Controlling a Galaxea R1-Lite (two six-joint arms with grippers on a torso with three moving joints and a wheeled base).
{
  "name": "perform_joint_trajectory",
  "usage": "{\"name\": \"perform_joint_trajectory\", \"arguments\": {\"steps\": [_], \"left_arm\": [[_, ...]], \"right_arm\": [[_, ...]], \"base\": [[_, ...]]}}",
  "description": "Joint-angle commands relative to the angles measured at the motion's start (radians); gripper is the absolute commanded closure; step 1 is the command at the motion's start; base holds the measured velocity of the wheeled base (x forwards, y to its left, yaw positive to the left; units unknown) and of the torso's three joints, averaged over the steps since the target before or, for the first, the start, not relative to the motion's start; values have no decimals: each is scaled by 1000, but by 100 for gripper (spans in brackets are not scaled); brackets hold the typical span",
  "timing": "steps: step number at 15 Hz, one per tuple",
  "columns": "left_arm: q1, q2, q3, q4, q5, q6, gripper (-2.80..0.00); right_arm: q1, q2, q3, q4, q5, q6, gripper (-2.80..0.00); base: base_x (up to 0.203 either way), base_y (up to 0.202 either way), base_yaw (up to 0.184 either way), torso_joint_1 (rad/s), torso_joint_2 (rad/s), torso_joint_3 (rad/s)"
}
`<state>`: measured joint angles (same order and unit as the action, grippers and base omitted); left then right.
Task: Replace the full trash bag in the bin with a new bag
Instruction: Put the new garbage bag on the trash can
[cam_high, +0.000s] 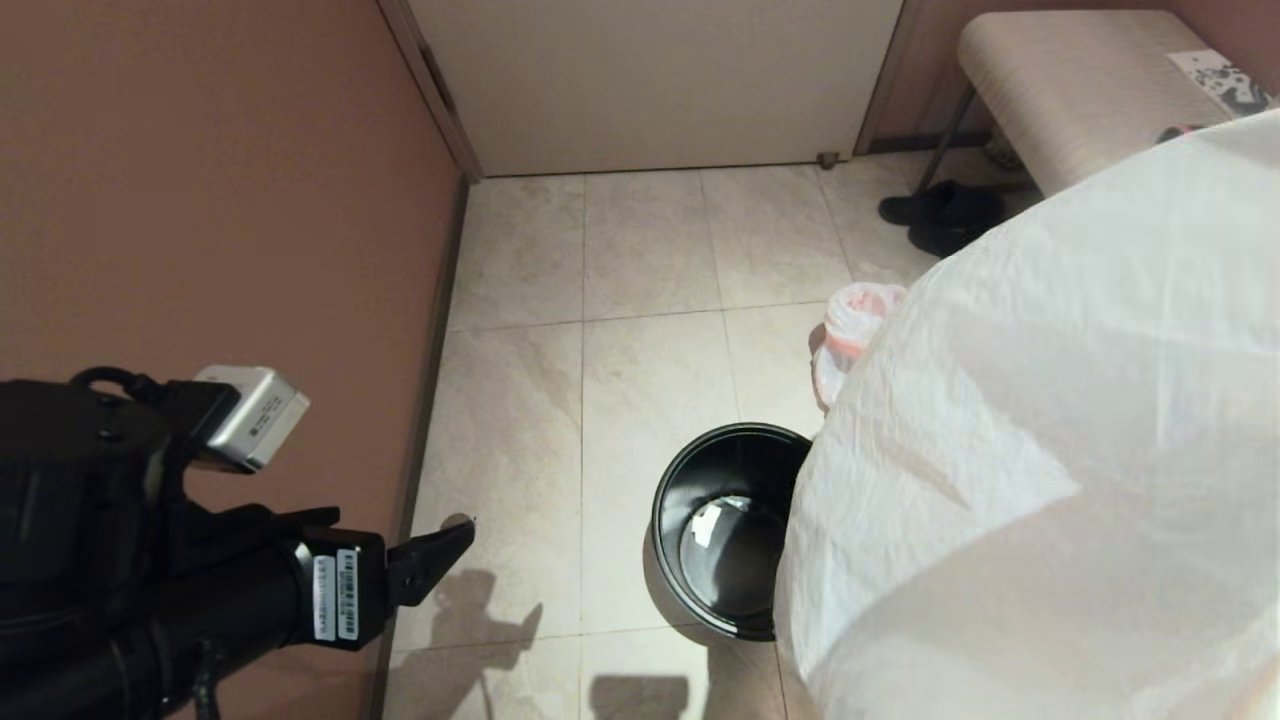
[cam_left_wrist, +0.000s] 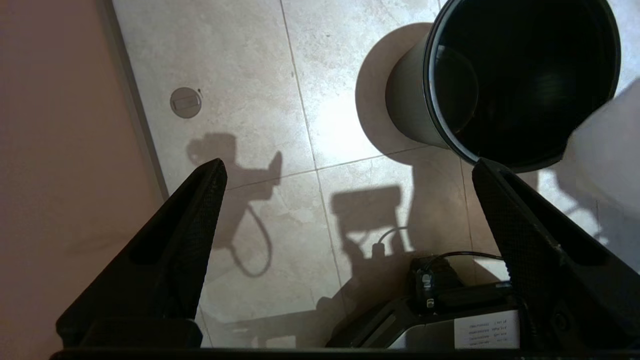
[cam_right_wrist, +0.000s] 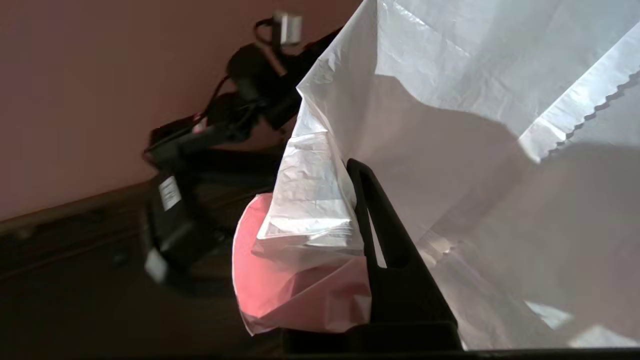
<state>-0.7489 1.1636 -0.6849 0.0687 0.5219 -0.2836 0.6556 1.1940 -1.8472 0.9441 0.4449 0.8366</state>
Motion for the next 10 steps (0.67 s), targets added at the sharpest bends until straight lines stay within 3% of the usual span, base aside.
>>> {"name": "perform_joint_trajectory", "arguments": {"steps": [1, 6, 10], "left_arm": [[0, 4, 1, 0, 4, -2, -280], [-1, 5, 1, 2, 18, -2, -280], [-1, 3, -4, 0, 24, 8, -280]], "right_arm": [[-51, 0, -58, 44, 142, 42, 0], [-91, 43, -53, 28, 183, 111, 0], [-114, 50, 35, 7, 188, 45, 0]], "base": [[0, 0, 0, 0, 0, 0], [0, 0, 0, 0, 0, 0], [0, 0, 0, 0, 0, 0]]}}
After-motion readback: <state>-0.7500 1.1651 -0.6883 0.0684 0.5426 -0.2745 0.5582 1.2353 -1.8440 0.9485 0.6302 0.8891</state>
